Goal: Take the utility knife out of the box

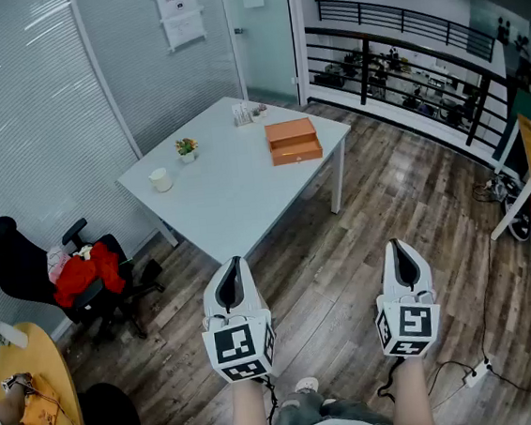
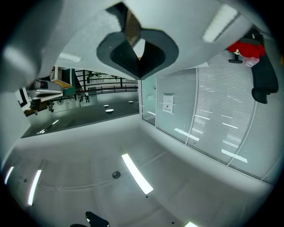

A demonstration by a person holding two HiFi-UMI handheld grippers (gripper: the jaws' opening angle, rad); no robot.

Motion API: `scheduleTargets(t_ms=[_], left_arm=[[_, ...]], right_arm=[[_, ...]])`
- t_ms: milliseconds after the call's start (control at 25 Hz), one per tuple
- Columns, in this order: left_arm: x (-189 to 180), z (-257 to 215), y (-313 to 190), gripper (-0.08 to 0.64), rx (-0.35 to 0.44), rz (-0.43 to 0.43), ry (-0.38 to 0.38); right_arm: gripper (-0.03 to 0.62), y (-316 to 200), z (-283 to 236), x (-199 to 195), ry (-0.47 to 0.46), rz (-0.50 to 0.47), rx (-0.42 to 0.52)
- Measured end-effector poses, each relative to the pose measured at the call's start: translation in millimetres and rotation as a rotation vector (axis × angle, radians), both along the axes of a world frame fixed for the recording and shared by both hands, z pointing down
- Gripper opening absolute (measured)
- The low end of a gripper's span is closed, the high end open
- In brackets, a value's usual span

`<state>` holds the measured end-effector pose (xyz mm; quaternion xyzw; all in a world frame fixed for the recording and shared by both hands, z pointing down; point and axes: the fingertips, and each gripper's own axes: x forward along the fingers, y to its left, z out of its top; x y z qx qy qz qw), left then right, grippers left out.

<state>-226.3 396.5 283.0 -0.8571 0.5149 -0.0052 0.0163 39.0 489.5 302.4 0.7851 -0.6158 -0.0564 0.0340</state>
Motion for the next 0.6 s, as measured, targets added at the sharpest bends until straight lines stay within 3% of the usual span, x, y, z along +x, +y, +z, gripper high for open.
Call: scheduleTargets(t_ms=[600], left_arm=[[-3, 6, -37, 0.0, -0.015, 0.011, -0.004]], right_arm=[[0.029, -35, 4, -5, -0.008, 0.0, 0.0]])
